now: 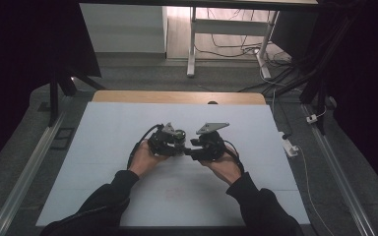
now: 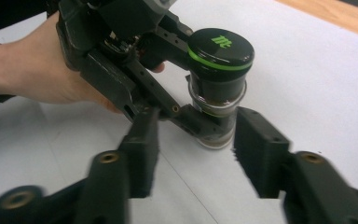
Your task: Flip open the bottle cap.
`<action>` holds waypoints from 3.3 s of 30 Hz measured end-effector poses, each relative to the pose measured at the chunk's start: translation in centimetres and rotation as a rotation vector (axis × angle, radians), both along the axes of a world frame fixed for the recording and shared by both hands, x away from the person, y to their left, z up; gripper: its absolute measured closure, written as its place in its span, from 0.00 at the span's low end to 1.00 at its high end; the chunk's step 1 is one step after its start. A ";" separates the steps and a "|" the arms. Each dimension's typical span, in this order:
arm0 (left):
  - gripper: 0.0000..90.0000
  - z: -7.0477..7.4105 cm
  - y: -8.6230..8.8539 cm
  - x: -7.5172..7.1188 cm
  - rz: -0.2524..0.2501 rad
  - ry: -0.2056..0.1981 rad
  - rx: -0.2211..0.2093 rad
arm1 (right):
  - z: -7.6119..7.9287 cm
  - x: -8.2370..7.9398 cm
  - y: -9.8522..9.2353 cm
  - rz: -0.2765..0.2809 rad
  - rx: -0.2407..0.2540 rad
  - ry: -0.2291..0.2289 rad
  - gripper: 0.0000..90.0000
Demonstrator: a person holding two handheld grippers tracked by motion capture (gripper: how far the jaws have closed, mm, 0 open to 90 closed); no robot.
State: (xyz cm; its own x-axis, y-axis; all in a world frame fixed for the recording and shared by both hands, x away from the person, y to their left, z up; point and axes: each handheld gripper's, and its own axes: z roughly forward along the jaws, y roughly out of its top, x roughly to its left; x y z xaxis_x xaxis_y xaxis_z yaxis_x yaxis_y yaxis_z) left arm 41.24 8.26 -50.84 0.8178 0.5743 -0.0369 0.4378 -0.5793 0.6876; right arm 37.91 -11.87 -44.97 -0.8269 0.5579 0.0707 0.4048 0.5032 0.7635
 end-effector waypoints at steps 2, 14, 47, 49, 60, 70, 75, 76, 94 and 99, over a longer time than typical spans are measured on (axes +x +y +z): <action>0.60 0.0 0.0 0.0 0.000 0.000 0.001 | -0.1 0.4 0.3 0.018 0.003 0.014 0.78; 0.60 0.1 -0.1 0.0 0.000 -0.001 0.006 | -1.0 1.5 1.3 0.018 -0.002 0.040 0.99; 0.60 0.1 -0.2 -0.1 0.001 -0.005 0.021 | 0.0 1.9 1.4 -0.007 0.039 0.022 0.99; 0.60 0.1 -0.2 -0.1 0.003 -0.005 0.022 | 0.1 1.9 1.5 -0.010 0.040 0.020 0.99; 0.60 0.1 -0.2 -0.1 0.002 -0.005 0.019 | 0.8 2.6 1.6 -0.026 0.058 0.012 0.99; 0.60 0.1 -0.2 -0.1 0.000 -0.007 0.018 | 1.2 3.8 1.9 -0.049 0.071 0.019 0.99; 0.60 0.0 -0.2 -0.2 -0.002 -0.013 0.018 | 1.3 4.5 1.9 -0.070 0.076 0.017 0.99; 0.60 0.0 -0.2 -0.2 0.000 -0.014 0.014 | 1.3 4.6 1.9 -0.072 0.077 0.015 0.99; 0.58 -0.1 -0.1 0.0 -0.006 -0.014 0.010 | 1.2 5.1 1.4 -0.078 0.067 0.025 0.98; 0.53 0.2 -0.1 0.0 -0.006 -0.024 0.028 | 1.3 4.7 1.4 -0.069 0.062 0.021 0.93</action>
State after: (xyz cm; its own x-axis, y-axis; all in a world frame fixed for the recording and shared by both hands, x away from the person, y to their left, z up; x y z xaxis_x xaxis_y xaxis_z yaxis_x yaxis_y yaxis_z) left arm 41.21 8.15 -50.68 0.8216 0.5700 -0.0009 0.4179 -0.6012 0.6811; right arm 42.60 -10.49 -43.65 -0.7847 0.6075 0.1233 0.4528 0.4258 0.7834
